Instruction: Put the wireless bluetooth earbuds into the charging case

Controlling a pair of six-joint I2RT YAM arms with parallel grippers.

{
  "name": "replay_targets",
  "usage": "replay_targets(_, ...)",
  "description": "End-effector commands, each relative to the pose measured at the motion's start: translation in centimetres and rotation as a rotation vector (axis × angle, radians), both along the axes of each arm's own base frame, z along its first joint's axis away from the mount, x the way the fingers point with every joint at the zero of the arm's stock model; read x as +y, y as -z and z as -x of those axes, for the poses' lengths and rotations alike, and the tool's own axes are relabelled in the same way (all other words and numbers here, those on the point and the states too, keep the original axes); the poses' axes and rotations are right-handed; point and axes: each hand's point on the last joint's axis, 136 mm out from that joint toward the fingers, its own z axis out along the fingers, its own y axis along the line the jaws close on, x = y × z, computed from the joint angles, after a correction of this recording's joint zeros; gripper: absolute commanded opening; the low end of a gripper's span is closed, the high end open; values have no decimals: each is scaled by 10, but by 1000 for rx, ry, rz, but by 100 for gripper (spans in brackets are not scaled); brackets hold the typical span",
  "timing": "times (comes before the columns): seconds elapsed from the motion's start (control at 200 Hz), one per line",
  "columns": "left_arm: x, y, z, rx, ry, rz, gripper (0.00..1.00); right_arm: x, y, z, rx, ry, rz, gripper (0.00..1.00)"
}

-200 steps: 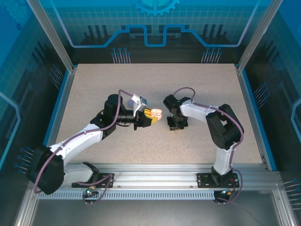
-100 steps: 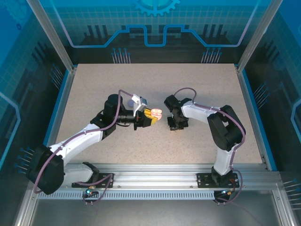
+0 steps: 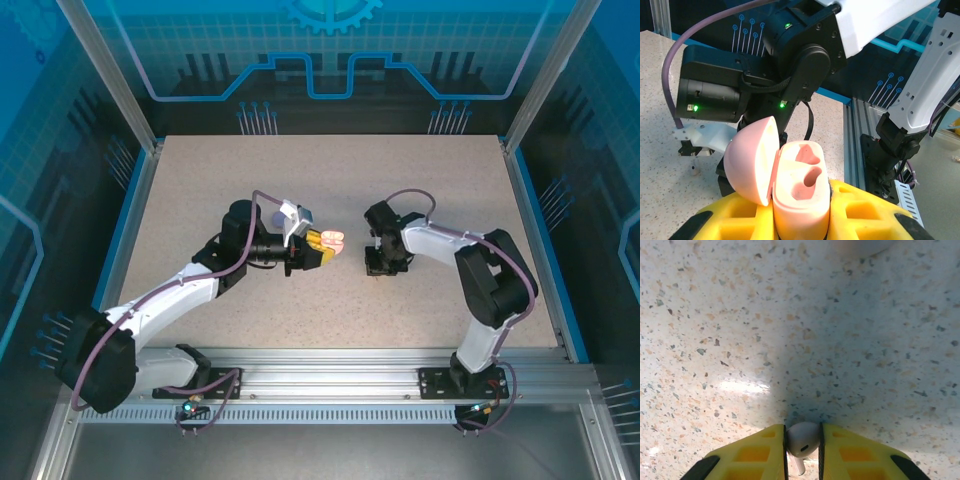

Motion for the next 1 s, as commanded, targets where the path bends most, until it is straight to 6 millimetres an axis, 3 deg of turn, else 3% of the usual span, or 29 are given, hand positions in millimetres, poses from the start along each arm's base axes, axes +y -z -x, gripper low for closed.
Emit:
replay_targets(0.0,1,-7,-7,-36,-18,-2,7,3,-10,-4,-34,3,-54,21)
replay_targets(0.3,2,-1,-15,-14,-54,-17,7,3,-17,-7,-68,0,-97,20)
replay_targets(0.58,6,18,-29,41,-140,-58,7,7,-26,-10,-116,0,-165,20)
replay_targets(0.996,14,54,-55,166,-305,-93,7,18,-60,-17,-248,-24,-286,20)
